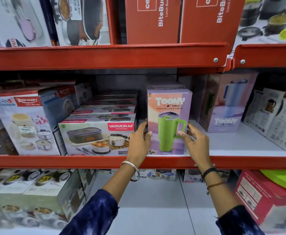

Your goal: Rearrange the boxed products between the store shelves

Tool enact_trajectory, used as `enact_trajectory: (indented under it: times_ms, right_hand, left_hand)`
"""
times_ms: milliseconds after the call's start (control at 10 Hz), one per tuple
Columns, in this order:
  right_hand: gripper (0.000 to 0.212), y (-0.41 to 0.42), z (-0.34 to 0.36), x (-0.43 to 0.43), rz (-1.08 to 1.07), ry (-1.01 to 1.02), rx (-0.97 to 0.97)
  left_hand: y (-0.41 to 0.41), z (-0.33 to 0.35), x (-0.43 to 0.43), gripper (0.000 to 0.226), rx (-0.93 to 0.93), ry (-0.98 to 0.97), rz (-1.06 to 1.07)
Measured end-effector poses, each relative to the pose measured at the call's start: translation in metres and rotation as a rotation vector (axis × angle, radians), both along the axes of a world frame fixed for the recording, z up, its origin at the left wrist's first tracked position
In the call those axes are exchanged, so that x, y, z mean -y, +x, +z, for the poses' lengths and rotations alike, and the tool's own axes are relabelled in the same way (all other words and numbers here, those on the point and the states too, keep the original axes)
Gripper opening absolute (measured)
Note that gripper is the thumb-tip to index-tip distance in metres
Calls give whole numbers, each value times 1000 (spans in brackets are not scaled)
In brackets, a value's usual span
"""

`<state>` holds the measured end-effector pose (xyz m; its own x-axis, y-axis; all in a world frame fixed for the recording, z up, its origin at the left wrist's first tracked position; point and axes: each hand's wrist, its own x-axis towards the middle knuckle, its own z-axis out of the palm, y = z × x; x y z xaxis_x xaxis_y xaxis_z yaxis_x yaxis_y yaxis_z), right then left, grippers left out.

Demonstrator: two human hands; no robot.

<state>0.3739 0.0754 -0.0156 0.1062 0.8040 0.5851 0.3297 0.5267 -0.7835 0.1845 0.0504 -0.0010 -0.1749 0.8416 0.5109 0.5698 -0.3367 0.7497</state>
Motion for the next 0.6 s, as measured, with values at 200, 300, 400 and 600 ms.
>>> enact_trajectory:
  times_ms: [200, 300, 400, 600]
  right_hand:
    - [44, 1, 1, -4, 4, -5, 17]
    - [43, 1, 1, -5, 12, 2, 17]
    - [43, 1, 2, 0, -7, -45, 43]
    - [60, -20, 13, 31, -247, 122, 90]
  left_hand:
    - [2, 2, -3, 45, -27, 1, 13]
    - [4, 4, -1, 44, -64, -15, 11]
    - [6, 8, 2, 44, -85, -33, 20]
    - [5, 11, 32, 48, -22, 103, -48]
